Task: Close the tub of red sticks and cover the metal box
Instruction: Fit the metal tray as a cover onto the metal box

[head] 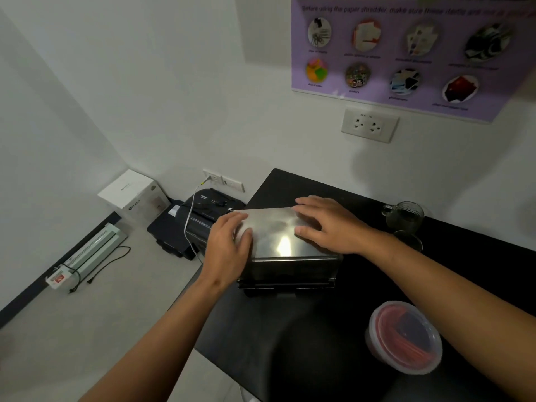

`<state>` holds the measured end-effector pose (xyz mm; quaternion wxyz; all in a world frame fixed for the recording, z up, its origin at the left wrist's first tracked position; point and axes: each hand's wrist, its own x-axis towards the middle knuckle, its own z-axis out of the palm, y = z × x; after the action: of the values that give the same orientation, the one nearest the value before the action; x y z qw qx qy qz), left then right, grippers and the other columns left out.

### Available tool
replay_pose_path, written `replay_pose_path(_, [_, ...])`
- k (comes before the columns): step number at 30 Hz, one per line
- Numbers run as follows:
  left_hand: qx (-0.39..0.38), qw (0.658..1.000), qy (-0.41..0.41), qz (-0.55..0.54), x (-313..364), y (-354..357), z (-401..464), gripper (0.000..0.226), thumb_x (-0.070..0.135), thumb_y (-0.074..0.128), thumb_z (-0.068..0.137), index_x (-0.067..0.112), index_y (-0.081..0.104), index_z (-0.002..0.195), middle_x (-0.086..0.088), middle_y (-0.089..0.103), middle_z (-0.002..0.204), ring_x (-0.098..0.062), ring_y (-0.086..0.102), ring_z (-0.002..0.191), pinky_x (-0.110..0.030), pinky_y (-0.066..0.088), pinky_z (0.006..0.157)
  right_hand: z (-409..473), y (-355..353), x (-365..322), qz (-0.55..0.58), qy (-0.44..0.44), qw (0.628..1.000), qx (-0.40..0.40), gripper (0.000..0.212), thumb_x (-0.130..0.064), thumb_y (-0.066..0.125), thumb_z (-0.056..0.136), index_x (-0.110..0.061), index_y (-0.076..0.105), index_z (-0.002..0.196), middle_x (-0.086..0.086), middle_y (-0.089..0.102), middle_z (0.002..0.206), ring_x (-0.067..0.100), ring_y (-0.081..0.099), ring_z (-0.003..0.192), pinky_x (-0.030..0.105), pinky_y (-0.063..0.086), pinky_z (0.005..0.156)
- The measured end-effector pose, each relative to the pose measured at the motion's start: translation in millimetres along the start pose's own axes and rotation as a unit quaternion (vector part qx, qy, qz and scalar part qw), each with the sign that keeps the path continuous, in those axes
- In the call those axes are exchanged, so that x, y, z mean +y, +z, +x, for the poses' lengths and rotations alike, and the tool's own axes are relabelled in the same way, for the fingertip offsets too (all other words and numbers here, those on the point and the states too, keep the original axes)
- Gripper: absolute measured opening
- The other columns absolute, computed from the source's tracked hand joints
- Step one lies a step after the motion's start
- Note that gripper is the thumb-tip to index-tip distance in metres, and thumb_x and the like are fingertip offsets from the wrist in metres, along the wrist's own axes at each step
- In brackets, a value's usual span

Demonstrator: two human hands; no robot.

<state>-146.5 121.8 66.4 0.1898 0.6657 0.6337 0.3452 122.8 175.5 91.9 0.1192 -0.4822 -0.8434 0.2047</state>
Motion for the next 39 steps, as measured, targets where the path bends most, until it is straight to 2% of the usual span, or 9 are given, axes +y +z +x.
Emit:
replay_pose_path(7, [-0.008, 0.974, -0.148, -0.172, -28, -7, -33, 0.033, 0.021, 0.060, 0.108, 0.047, 0.068, 0.128, 0.026, 0.076, 0.120, 0.001, 0.072, 0.113, -0.021, 0.061, 0.090, 61, 18, -70, -0.028, -0.115, 0.987, -0.110, 0.048, -0.036, 0.044, 0.111, -0.020, 0.046, 0.156, 0.000, 0.031, 0.170, 0.021, 0.025, 0.157, 0.043, 0.022, 0.124])
replay_pose_path(11, [-0.016, 0.968, -0.157, -0.197, -29, -9, -36, 0.035, 0.024, 0.060, 0.108, 0.024, 0.068, 0.142, 0.010, 0.076, 0.132, -0.004, 0.070, 0.123, -0.033, 0.056, 0.107, 78, 32, -85, -0.039, -0.117, 0.985, -0.120, 0.038, -0.029, 0.046, 0.110, -0.012, 0.057, 0.142, 0.002, 0.054, 0.153, 0.023, 0.047, 0.141, 0.044, 0.037, 0.112])
replay_pose_path(18, [-0.021, 0.965, -0.174, -0.193, -23, -12, -34, 0.041, 0.021, 0.058, 0.109, 0.011, 0.061, 0.149, -0.005, 0.069, 0.143, -0.016, 0.065, 0.133, -0.046, 0.051, 0.115, 74, 44, -81, -0.028, -0.096, 0.989, -0.108, 0.048, -0.032, 0.039, 0.112, -0.020, 0.040, 0.159, -0.005, 0.033, 0.169, 0.018, 0.024, 0.157, 0.041, 0.019, 0.126])
replay_pose_path(23, [-0.032, 0.965, -0.170, -0.198, -30, -9, -39, 0.041, 0.021, 0.057, 0.110, 0.017, 0.059, 0.151, 0.019, 0.070, 0.126, 0.014, 0.068, 0.108, -0.013, 0.058, 0.087, 51, 40, -77, -0.037, -0.076, 0.994, -0.066, 0.036, -0.034, 0.049, 0.106, -0.012, 0.060, 0.131, 0.005, 0.058, 0.141, 0.029, 0.048, 0.131, 0.048, 0.038, 0.108])
replay_pose_path(28, [-0.057, 0.962, -0.173, -0.204, -34, -2, -49, 0.045, 0.033, 0.058, 0.109, 0.032, 0.052, 0.153, 0.035, 0.067, 0.124, 0.024, 0.063, 0.107, 0.000, 0.051, 0.078, 9, 31, -46, -0.026, 0.034, 0.998, -0.046, 0.056, -0.047, 0.052, 0.104, -0.023, 0.045, 0.154, 0.003, 0.030, 0.169, 0.033, 0.016, 0.159, 0.047, 0.018, 0.125])
replay_pose_path(30, [-0.061, 0.963, -0.176, -0.194, -32, 1, -53, 0.048, 0.037, 0.060, 0.107, 0.047, 0.045, 0.152, 0.051, 0.061, 0.117, 0.026, 0.061, 0.105, -0.003, 0.051, 0.085, -9, 31, -36, -0.018, 0.086, 0.996, -0.018, 0.060, -0.050, 0.052, 0.103, -0.027, 0.040, 0.157, 0.004, 0.017, 0.174, 0.032, 0.005, 0.161, 0.049, 0.010, 0.128])
replay_pose_path(34, [-0.081, 0.981, -0.124, -0.122, -23, 8, -60, 0.071, 0.044, 0.063, 0.102, 0.062, 0.022, 0.157, 0.052, 0.051, 0.135, 0.026, 0.052, 0.121, -0.003, 0.041, 0.101, -45, 36, -18, 0.061, 0.173, 0.982, 0.051, 0.072, -0.054, 0.059, 0.099, -0.033, 0.030, 0.162, 0.002, 0.000, 0.176, 0.027, -0.004, 0.161, 0.047, 0.007, 0.128])
replay_pose_path(37, [-0.070, 0.987, -0.109, -0.099, -23, 13, -62, 0.085, 0.041, 0.066, 0.101, 0.042, 0.011, 0.167, 0.024, 0.040, 0.163, 0.003, 0.038, 0.147, -0.024, 0.032, 0.120, -67, 44, -11, 0.183, 0.209, 0.958, 0.074, 0.087, -0.055, 0.067, 0.093, -0.040, 0.018, 0.163, -0.006, -0.006, 0.175, 0.018, 0.002, 0.161, 0.036, 0.016, 0.122])
replay_pose_path(39, [-0.066, 0.987, -0.111, -0.096, -23, 15, -61, 0.085, 0.042, 0.065, 0.102, 0.039, 0.011, 0.168, 0.025, 0.041, 0.161, -0.005, 0.043, 0.147, -0.031, 0.036, 0.121, -77, 52, -11, 0.224, 0.222, 0.945, 0.085, 0.094, -0.056, 0.069, 0.092, -0.041, 0.010, 0.164, -0.007, -0.003, 0.175, 0.016, 0.009, 0.159, 0.034, 0.020, 0.120])
